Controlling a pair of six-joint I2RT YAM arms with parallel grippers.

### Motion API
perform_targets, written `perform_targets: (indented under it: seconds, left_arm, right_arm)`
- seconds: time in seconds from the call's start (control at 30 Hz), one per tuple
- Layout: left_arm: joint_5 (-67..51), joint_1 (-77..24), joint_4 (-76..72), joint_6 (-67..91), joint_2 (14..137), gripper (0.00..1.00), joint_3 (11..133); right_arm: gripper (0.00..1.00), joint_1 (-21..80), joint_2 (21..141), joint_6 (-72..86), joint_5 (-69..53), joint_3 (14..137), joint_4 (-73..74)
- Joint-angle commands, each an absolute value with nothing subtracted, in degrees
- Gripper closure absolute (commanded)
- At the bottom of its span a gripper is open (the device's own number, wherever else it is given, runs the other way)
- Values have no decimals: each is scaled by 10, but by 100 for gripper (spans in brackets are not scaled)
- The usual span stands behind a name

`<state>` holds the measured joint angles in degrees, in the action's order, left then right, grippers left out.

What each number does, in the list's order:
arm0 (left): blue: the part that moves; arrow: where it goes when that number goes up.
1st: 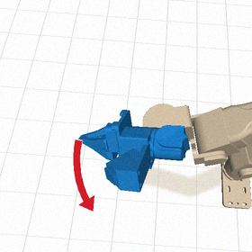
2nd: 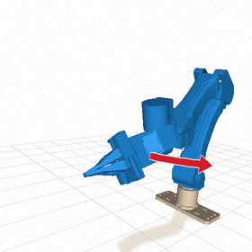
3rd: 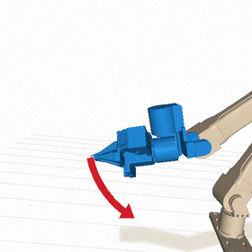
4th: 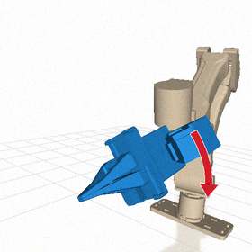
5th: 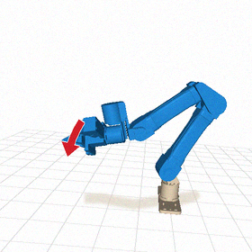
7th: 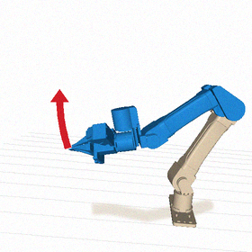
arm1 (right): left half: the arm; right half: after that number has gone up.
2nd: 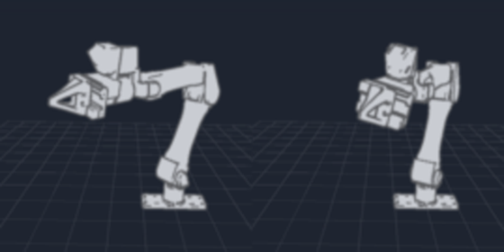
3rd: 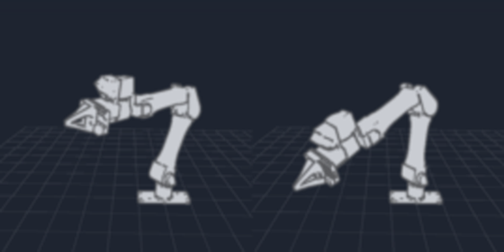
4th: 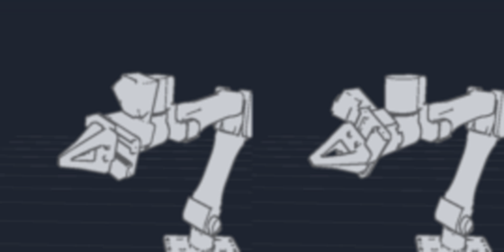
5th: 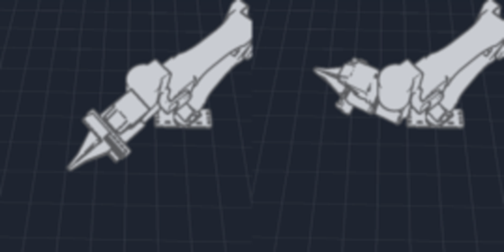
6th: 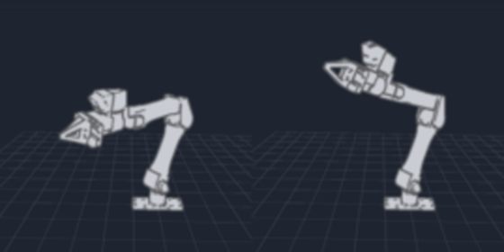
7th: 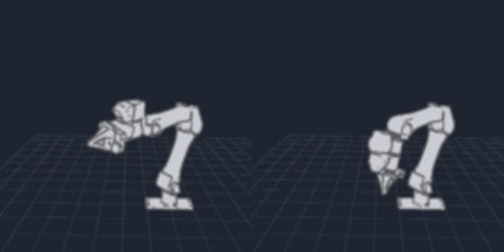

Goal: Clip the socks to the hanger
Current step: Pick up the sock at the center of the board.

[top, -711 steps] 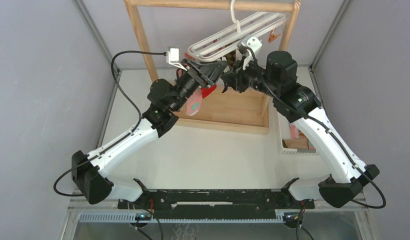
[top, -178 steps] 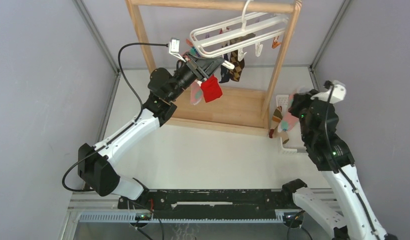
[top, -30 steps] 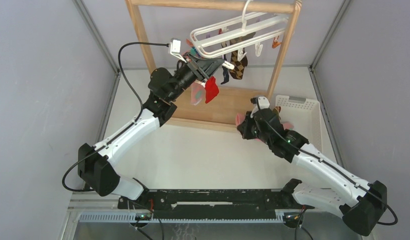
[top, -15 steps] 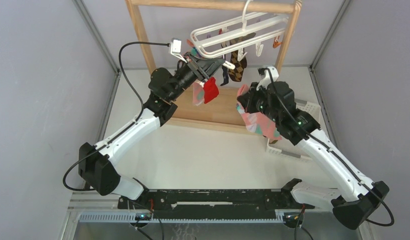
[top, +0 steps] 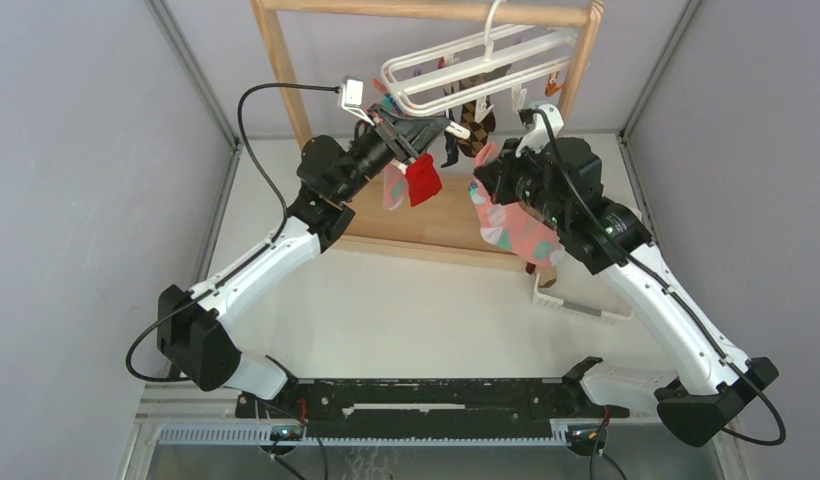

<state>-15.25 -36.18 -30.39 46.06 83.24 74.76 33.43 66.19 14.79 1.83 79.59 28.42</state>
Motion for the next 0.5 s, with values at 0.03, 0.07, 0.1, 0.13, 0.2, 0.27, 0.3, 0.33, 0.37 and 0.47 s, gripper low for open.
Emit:
perform_targets:
  seconds: [0.03, 0.07, 0.1, 0.13, 0.2, 0.27, 0.3, 0.33, 0.37, 0.47]
  left_arm:
    - [-208, -367, -290, 450, 841, 100, 747]
    - [-213, -367, -290, 448, 844, 100, 749]
    - [-216, -367, -288, 444, 845, 100, 752]
    - [-221, -368, -285, 439, 846, 100, 757]
    - [-226, -370, -271, 425, 849, 100, 765]
    - [-227, -371, -255, 407, 850, 100, 773]
    - [-227, -372, -247, 400, 851, 100, 777]
    - [-228, -373, -240, 395, 852, 100, 780]
    - [-230, -373, -236, 392, 853, 100, 783]
    - [-233, -373, -231, 385, 855, 100, 789]
  right_arm:
    - [100, 331, 670, 120, 14, 850, 292]
    - [100, 331, 675, 116, 11, 858, 296]
    - [100, 331, 679, 112, 10, 865, 300]
    - [100, 331, 683, 107, 9, 874, 305]
    - [100, 330, 691, 86, 6, 890, 318]
    - [100, 327, 705, 63, -10, 914, 343]
    - [100, 323, 714, 53, -22, 927, 360]
    - [100, 316, 725, 42, -40, 943, 379]
    - [100, 310, 736, 34, -57, 957, 403]
    - [100, 305, 753, 5, -74, 972, 447]
